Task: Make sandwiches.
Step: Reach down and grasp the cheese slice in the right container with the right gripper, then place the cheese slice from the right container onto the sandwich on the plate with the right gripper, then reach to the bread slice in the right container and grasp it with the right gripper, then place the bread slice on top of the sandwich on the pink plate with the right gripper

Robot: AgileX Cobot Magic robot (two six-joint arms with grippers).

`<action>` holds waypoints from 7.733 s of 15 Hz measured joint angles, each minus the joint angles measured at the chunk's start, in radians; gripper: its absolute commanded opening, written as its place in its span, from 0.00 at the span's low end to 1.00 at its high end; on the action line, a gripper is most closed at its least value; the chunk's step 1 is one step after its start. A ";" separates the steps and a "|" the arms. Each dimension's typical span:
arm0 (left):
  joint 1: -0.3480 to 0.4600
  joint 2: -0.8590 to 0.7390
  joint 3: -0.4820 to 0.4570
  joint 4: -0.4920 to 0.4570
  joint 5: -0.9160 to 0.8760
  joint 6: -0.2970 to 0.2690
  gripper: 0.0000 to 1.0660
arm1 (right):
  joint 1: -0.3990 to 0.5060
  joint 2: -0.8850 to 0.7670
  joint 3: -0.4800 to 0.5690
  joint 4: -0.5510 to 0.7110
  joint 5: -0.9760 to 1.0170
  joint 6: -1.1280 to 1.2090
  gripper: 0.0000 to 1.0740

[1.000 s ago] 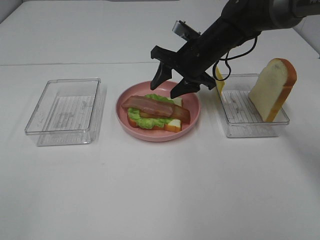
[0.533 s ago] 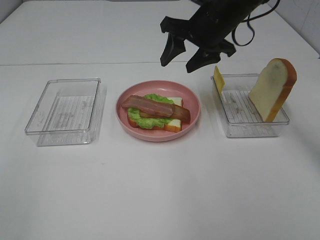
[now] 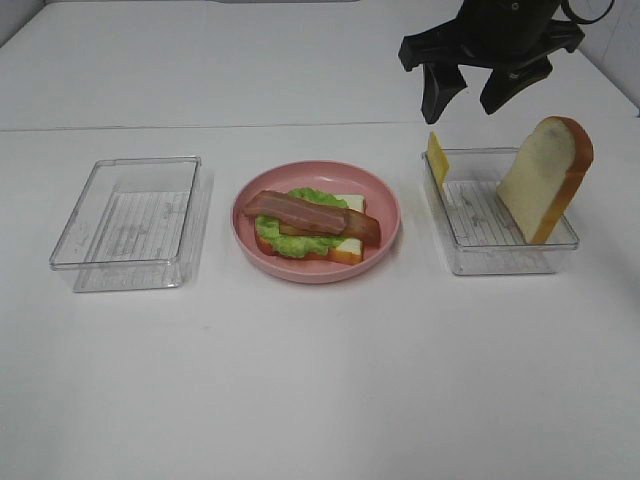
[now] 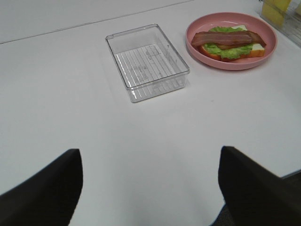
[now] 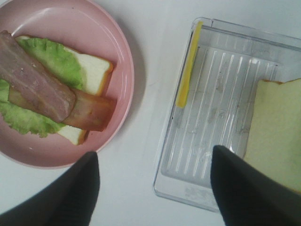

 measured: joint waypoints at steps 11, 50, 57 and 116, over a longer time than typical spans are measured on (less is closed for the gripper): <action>0.000 0.000 0.000 0.000 0.000 0.000 0.71 | -0.071 0.380 -0.382 0.043 0.086 0.028 0.58; 0.000 0.000 0.000 0.000 0.000 0.000 0.71 | 0.105 0.437 -0.359 0.328 0.035 -0.006 0.38; 0.000 0.000 0.000 0.000 0.000 0.000 0.71 | 0.103 0.396 -0.359 0.230 0.092 -0.006 0.67; 0.000 0.000 0.000 0.000 0.000 0.000 0.71 | -0.070 0.258 0.138 1.048 -0.217 -0.347 0.00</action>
